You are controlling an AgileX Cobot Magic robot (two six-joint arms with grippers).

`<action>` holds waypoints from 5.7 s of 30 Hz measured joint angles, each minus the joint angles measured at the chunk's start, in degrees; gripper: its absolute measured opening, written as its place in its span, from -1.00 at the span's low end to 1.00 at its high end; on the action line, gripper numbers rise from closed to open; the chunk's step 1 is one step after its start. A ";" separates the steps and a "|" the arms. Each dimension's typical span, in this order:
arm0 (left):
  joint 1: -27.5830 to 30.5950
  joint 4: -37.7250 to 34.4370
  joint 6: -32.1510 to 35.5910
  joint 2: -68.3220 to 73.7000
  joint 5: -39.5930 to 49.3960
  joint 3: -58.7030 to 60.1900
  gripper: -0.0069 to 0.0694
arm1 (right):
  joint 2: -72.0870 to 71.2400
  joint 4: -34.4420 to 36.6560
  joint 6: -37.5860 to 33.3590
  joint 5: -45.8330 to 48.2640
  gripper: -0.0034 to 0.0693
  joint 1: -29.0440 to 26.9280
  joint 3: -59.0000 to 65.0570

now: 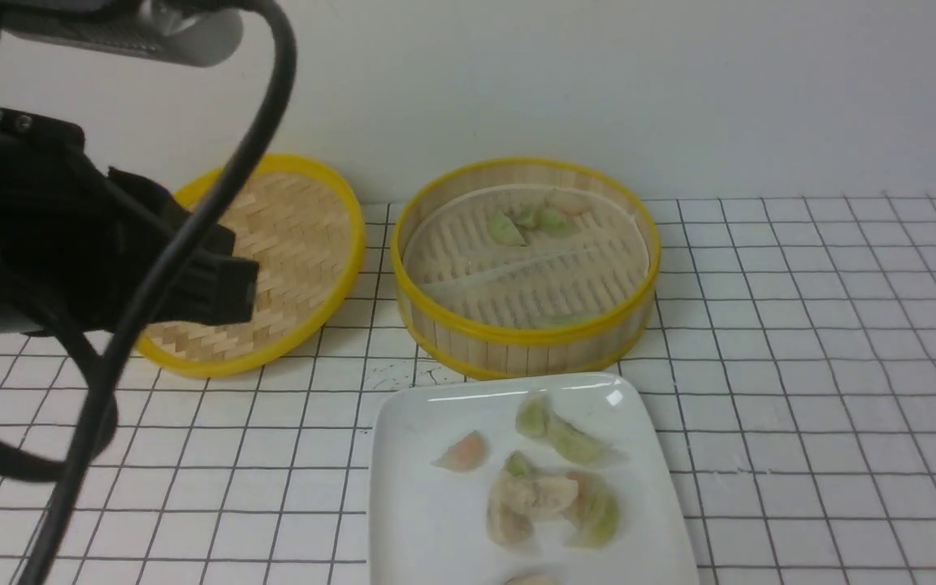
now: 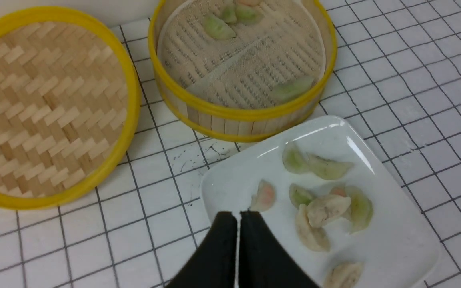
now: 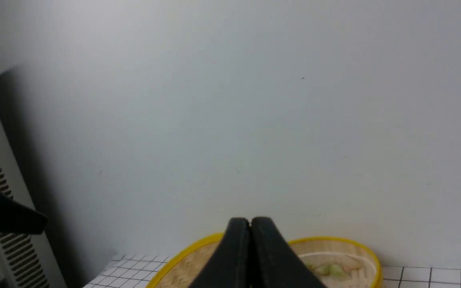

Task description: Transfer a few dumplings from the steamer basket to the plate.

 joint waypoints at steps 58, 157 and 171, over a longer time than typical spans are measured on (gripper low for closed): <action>28.69 -13.57 29.31 -51.68 -27.95 52.13 -0.83 | 0.13 -3.84 6.87 1.47 -0.95 0.00 1.28; 35.40 -13.62 30.02 -58.82 -29.64 67.91 -0.83 | 0.10 24.54 -37.91 -10.24 -0.95 -37.98 31.78; 35.40 -13.62 30.02 -58.82 -29.64 67.91 -0.83 | 0.10 24.54 -37.91 -10.24 -0.95 -37.98 31.78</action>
